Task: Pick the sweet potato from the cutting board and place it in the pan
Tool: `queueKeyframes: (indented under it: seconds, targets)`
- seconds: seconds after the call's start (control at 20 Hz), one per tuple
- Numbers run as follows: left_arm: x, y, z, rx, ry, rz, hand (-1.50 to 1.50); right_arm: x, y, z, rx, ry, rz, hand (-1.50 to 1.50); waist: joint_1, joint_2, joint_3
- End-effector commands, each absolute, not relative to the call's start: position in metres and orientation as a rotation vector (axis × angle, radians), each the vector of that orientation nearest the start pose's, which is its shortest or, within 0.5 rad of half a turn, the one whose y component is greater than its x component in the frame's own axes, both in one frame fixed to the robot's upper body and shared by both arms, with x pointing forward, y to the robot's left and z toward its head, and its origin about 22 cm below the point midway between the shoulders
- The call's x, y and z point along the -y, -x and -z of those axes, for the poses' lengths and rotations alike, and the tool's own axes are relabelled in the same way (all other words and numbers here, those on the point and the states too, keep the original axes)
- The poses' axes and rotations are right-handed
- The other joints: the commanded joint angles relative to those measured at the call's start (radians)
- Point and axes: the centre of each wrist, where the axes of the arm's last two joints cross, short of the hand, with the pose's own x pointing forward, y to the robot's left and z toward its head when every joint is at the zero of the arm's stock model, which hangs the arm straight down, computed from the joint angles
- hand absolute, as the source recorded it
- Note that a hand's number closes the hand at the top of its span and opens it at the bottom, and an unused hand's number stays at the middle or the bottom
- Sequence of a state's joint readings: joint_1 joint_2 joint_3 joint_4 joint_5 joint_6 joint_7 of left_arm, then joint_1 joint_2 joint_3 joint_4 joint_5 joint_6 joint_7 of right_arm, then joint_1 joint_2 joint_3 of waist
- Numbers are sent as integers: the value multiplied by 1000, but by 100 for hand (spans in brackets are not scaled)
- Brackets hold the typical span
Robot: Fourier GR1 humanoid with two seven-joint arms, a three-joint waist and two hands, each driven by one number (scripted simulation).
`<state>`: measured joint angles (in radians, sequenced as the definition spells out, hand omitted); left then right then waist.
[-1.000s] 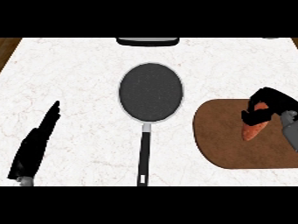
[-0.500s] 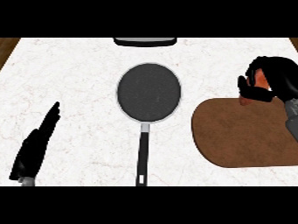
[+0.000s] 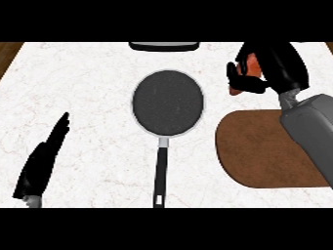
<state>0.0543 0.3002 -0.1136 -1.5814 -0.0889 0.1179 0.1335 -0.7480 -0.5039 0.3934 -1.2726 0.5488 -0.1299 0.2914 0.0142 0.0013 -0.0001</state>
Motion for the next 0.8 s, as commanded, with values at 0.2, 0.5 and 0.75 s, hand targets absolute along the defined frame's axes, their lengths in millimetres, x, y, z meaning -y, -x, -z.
queueKeyframes:
  seconds: [0.2,0.5,0.75]
  targets:
    - [-277,-228,-4,1391,-319,281,0,114,-409,-147,1668,738,-930,150,16,5,0]
    - [-269,-231,-24,1405,-308,289,0,87,-432,-118,1607,643,-964,150,32,10,1]
    - [-268,-235,-10,1413,-287,317,0,56,-428,-85,1520,670,-1059,150,50,20,0]
